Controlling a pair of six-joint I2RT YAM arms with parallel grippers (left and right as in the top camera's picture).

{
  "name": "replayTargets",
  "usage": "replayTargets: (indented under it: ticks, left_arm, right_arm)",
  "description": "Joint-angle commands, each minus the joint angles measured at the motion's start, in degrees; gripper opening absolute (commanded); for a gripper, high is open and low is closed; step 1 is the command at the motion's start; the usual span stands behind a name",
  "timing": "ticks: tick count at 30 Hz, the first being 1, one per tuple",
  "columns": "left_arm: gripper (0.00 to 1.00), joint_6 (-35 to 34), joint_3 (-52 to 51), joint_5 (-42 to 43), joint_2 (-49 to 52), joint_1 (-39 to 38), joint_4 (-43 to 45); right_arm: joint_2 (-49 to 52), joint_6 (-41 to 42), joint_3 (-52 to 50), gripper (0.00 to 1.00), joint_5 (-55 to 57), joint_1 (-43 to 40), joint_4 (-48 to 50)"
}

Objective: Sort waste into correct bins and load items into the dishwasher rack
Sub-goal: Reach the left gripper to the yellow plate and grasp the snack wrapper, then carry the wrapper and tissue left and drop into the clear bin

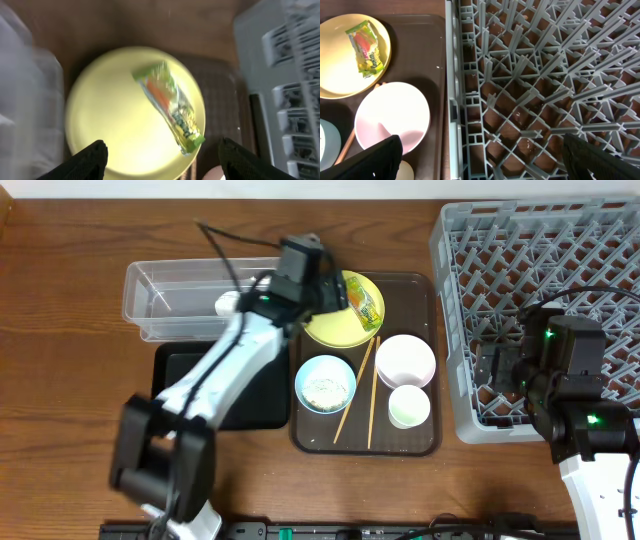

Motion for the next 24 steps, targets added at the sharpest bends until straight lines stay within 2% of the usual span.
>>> replayTargets:
  ticks: [1, 8, 15, 18, 24]
  left_arm:
    - [0.74, -11.85, 0.04, 0.85, 4.57, -1.81, 1.31]
    - [0.74, -12.37, 0.04, 6.38, 12.66, -4.31, 11.5]
    - [0.69, -14.34, 0.04, 6.1, 16.33, -4.85, 12.66]
    - [0.59, -14.29, 0.04, 5.64, 16.48, -4.85, 13.2]
    - [0.15, -14.27, 0.04, 5.29, 16.48, -4.85, 13.77]
  right_arm:
    - [-0.22, -0.33, 1.31, 0.99, -0.28, 0.81, -0.09]
    - [-0.22, -0.33, 1.31, 0.99, -0.31, 0.81, -0.26]
    - [-0.22, -0.33, 1.31, 0.99, -0.28, 0.81, -0.44]
    - [-0.22, -0.31, 1.31, 0.99, -0.31, 0.81, -0.46]
    - [-0.22, -0.33, 1.31, 0.99, -0.28, 0.81, -0.74]
